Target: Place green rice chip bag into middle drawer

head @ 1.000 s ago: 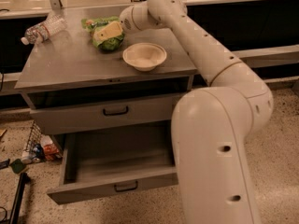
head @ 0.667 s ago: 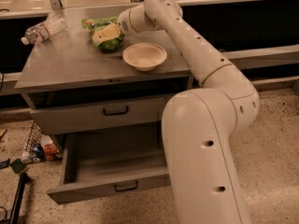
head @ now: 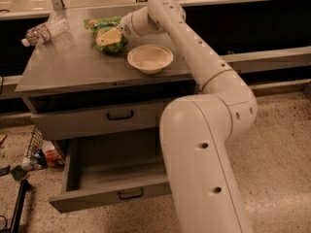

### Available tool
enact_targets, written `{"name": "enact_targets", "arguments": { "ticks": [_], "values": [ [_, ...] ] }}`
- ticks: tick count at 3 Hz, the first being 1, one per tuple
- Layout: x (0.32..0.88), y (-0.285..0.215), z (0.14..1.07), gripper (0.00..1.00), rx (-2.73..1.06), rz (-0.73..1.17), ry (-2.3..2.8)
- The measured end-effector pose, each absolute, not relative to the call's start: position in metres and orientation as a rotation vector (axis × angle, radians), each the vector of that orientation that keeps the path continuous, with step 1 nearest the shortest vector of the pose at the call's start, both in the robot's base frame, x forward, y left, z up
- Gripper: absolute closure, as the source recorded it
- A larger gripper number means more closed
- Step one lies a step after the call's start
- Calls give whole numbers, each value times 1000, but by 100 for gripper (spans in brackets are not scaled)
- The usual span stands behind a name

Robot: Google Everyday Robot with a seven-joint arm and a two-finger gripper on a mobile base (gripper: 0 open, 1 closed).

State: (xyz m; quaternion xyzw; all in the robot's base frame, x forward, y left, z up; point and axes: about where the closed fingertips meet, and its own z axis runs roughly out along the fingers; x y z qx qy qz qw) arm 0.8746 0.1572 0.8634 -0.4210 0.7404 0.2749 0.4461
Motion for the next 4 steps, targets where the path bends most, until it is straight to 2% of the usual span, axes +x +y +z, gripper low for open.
{"name": "enact_targets", "arguments": {
  "ticks": [1, 2, 3, 4],
  "values": [
    [870, 160, 862, 67, -1090, 667, 1836],
    [865, 155, 863, 90, -1128, 645, 1843],
    [842, 153, 882, 100, -1169, 675, 1802],
    [779, 150, 915, 100, -1247, 750, 1747]
  ]
}}
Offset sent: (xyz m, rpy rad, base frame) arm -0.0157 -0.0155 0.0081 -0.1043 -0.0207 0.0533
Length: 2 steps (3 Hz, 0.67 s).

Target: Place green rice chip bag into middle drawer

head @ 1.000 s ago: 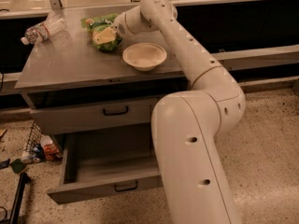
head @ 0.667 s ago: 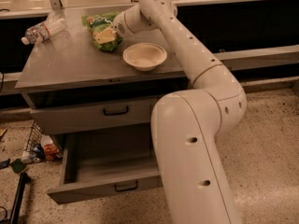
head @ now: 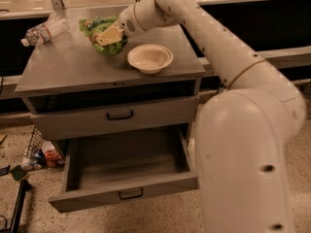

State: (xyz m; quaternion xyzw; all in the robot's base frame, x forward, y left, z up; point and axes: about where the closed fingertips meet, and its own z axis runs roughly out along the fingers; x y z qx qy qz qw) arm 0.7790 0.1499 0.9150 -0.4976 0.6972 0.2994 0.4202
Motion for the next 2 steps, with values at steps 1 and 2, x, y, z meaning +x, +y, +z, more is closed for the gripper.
{"name": "enact_targets", "arguments": {
  "ticks": [1, 2],
  "values": [
    [719, 150, 941, 100, -1322, 771, 1726],
    [724, 153, 936, 100, -1320, 774, 1730]
  ]
}}
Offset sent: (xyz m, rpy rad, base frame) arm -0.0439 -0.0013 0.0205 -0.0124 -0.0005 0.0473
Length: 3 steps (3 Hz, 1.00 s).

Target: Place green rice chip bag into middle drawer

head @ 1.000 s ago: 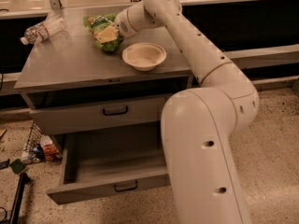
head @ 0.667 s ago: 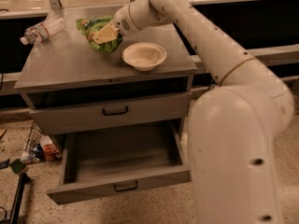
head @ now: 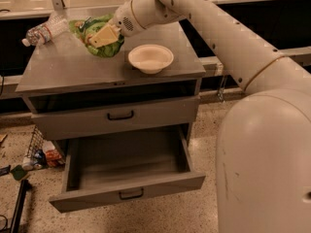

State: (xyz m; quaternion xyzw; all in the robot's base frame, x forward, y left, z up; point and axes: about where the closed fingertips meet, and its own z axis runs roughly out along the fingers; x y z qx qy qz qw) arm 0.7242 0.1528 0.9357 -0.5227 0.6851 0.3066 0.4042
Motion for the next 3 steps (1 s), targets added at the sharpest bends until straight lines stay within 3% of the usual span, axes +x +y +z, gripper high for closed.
{"name": "enact_targets", "arguments": {
  "ticks": [1, 3],
  "values": [
    [717, 158, 936, 100, -1321, 810, 1710],
    [584, 219, 918, 100, -1437, 1215, 1527]
  ]
}}
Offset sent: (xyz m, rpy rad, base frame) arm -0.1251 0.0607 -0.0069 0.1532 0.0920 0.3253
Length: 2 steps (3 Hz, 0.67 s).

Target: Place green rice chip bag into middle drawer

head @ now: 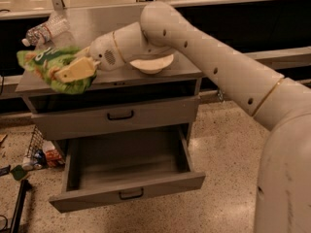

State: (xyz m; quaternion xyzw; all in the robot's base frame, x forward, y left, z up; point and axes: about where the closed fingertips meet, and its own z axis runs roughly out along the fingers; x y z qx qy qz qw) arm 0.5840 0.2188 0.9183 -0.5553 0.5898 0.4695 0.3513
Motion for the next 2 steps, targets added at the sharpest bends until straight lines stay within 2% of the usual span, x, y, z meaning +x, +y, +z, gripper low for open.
{"name": "enact_targets", "arguments": {
  "ticks": [1, 2],
  "values": [
    [537, 227, 896, 100, -1467, 1342, 1505],
    [513, 206, 866, 100, -1443, 1316, 1587]
  ]
}}
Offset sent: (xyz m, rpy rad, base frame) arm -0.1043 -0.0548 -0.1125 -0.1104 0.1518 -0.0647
